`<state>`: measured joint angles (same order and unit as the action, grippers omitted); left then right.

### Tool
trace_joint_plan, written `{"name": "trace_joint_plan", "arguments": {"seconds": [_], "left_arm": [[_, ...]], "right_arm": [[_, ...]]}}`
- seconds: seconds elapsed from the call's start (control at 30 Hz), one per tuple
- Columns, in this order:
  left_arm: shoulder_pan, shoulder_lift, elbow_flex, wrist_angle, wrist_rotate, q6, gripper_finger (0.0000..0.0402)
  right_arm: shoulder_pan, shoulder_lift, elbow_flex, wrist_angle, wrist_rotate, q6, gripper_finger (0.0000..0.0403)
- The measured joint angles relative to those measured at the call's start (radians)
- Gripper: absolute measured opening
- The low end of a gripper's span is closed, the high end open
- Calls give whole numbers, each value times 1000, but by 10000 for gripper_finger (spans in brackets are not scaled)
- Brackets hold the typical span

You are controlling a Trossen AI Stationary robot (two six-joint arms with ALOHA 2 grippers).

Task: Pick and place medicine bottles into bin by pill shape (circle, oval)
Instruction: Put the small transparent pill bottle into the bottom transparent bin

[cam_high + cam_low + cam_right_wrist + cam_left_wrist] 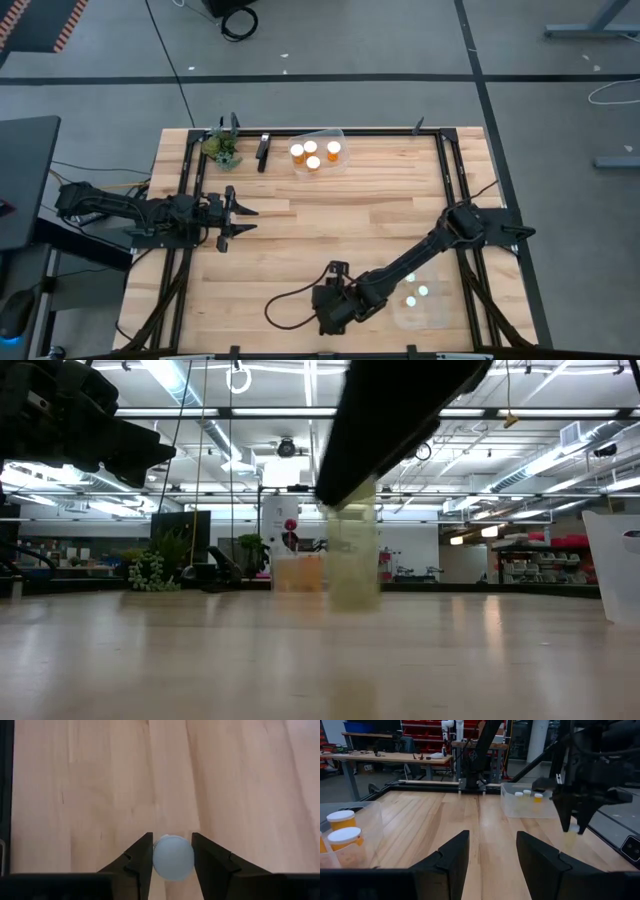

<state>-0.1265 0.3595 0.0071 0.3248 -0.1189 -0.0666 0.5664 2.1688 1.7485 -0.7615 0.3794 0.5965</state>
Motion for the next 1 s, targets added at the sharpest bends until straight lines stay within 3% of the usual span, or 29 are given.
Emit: {"name": "trace_joint_plan", "arguments": {"seconds": [1.0], "left_arm": [[0,0,0,0,0,0,172]], "right_arm": [[192,-156,0,-440,88,502,135]]}}
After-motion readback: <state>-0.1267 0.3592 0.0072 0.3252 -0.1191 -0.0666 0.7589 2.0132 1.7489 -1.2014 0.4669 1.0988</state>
